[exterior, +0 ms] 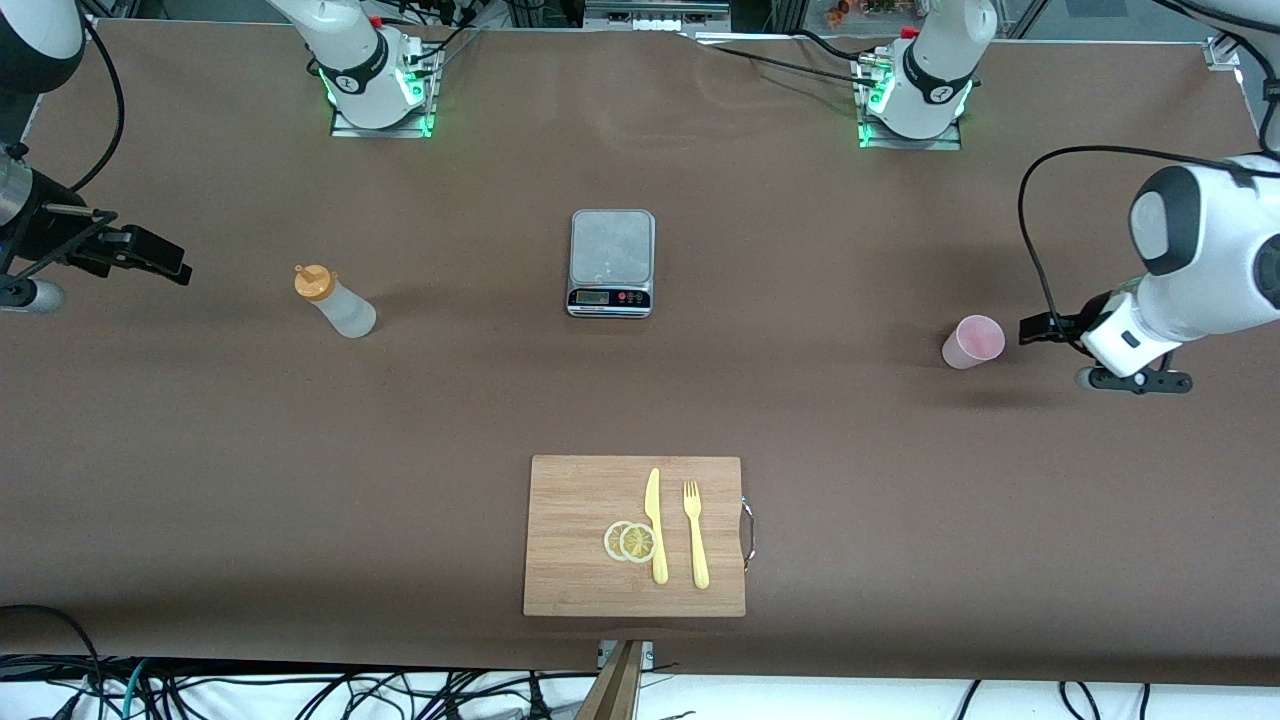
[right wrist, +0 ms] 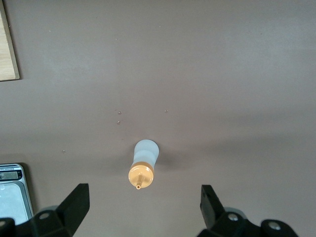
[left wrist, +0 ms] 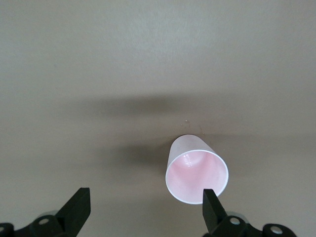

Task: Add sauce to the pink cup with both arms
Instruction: 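Lower the left gripper onto the pink cup and close on it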

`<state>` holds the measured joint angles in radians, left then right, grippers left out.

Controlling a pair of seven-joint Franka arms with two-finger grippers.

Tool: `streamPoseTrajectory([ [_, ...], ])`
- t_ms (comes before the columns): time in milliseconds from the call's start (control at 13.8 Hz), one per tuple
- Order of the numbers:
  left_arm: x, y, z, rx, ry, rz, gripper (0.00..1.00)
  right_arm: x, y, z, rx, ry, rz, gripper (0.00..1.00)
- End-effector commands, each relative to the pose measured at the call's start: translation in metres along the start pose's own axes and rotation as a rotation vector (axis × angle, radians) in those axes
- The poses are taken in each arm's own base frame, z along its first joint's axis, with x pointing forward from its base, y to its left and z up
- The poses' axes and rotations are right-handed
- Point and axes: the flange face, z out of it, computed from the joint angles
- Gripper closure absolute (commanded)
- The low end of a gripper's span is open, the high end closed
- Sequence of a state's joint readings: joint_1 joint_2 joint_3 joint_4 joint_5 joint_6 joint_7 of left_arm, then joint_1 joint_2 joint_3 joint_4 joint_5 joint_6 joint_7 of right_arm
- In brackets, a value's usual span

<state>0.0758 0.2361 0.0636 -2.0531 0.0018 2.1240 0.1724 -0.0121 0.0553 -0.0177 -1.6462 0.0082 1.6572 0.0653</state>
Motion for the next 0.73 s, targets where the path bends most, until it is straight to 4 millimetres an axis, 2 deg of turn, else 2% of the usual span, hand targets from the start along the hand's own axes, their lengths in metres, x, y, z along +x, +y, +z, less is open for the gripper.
streamPoseTrajectory([
  [0,-0.013,0.003,0.024,0.014,0.017,0.029,0.00,-0.008,0.002,-0.008,0.005,0.001,-0.004,0.00],
  [290,-0.020,0.005,0.050,0.018,0.037,0.031,0.00,-0.008,0.002,-0.008,0.005,0.001,-0.004,0.00],
  [653,-0.013,0.013,0.067,0.024,0.047,0.050,0.00,-0.008,0.002,-0.008,0.005,0.001,-0.004,0.00],
])
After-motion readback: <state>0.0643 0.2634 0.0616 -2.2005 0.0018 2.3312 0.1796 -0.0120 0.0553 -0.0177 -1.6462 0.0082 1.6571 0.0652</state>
